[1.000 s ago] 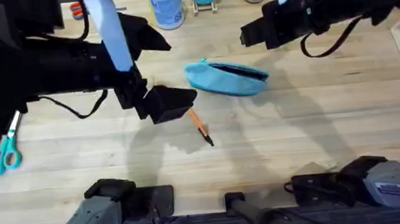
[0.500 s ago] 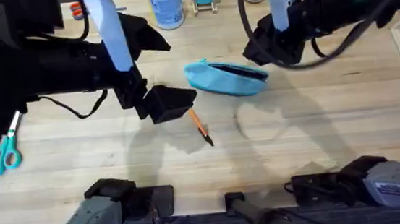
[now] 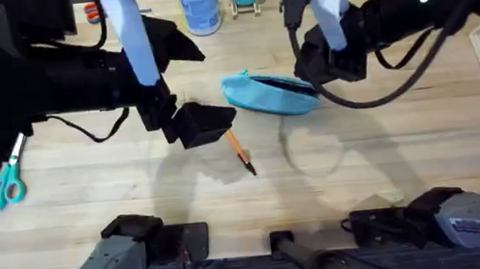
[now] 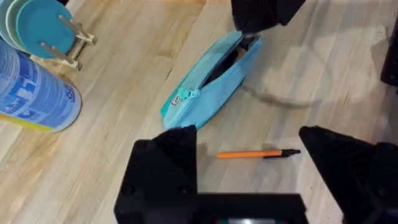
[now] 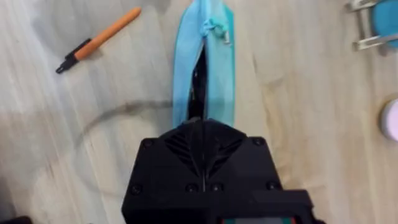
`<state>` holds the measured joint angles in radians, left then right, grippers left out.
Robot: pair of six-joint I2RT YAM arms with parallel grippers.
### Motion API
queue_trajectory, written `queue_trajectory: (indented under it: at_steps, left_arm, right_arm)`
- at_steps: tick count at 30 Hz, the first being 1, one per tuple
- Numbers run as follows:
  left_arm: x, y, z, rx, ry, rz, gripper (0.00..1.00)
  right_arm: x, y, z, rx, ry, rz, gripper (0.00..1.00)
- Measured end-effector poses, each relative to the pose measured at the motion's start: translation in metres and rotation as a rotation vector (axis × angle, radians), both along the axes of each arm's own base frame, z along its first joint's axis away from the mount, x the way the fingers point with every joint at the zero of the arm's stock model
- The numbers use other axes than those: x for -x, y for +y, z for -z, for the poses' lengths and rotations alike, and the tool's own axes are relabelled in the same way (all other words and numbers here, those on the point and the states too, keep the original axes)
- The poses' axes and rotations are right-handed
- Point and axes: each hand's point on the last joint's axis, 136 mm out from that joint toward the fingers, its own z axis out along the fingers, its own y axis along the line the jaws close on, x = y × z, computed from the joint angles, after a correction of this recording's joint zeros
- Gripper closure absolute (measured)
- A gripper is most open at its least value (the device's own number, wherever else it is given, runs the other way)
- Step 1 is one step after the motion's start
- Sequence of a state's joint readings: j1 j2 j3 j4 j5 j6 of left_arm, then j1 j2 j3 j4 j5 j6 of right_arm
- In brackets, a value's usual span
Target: Unzip the bag, pick up the pens from the table one at a time and place them inside, then zip the bag closed.
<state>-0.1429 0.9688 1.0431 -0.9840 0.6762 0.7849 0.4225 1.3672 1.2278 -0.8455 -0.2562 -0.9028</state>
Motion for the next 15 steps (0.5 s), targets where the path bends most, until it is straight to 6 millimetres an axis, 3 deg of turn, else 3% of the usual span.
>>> queue_trajectory:
  at_steps: [15]
  left_arm:
    - [0.000, 0.000, 0.000, 0.000, 0.000, 0.000, 0.005]
  right_arm:
    - [-0.007, 0.003, 0.051, 0.067, 0.145, -0.004, 0.972]
